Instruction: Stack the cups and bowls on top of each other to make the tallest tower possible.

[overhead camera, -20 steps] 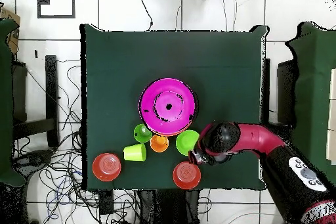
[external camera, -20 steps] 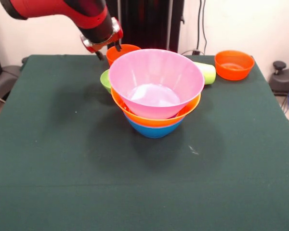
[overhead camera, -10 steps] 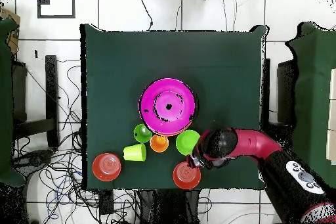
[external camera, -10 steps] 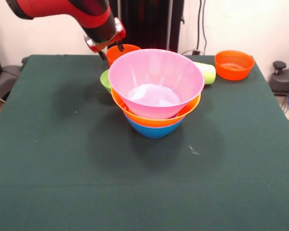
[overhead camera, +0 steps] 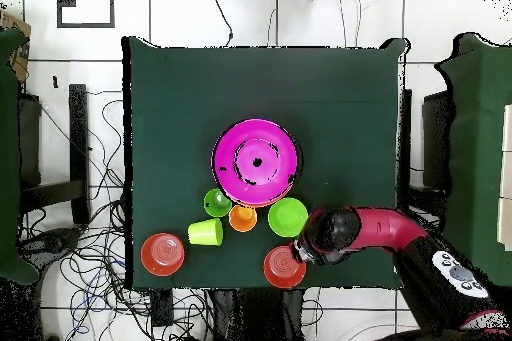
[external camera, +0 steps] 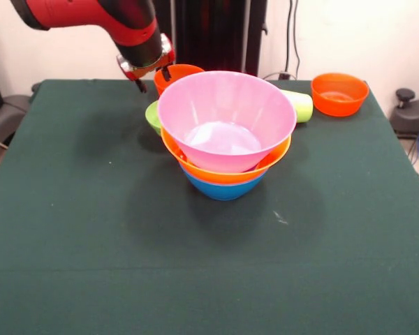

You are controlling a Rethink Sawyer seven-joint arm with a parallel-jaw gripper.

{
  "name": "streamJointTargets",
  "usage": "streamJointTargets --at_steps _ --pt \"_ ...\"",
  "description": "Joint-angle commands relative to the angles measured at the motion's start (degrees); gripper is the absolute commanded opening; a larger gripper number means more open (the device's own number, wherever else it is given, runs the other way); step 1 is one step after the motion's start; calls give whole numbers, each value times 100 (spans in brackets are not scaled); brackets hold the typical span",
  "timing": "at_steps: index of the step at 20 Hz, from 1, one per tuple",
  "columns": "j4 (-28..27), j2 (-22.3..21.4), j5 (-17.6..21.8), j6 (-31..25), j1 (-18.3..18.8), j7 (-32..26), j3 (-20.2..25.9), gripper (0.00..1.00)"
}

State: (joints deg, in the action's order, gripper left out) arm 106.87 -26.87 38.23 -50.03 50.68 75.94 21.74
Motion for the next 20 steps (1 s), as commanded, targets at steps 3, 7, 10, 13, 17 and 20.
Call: streamJointTargets --at_steps 3,7,10,13,17,20 --pt "-327 470 335 856 -479 887 -380 100" --pt "-347 628 289 1093 -645 998 -515 100" --pt "-356 635 239 1269 -806 1179 -661 100" --pt "-422 681 229 1432 -879 1224 -765 100" --pt "-439 679 208 1586 -949 1149 -891 0" --pt "-458 676 236 1525 -978 1071 -943 0"
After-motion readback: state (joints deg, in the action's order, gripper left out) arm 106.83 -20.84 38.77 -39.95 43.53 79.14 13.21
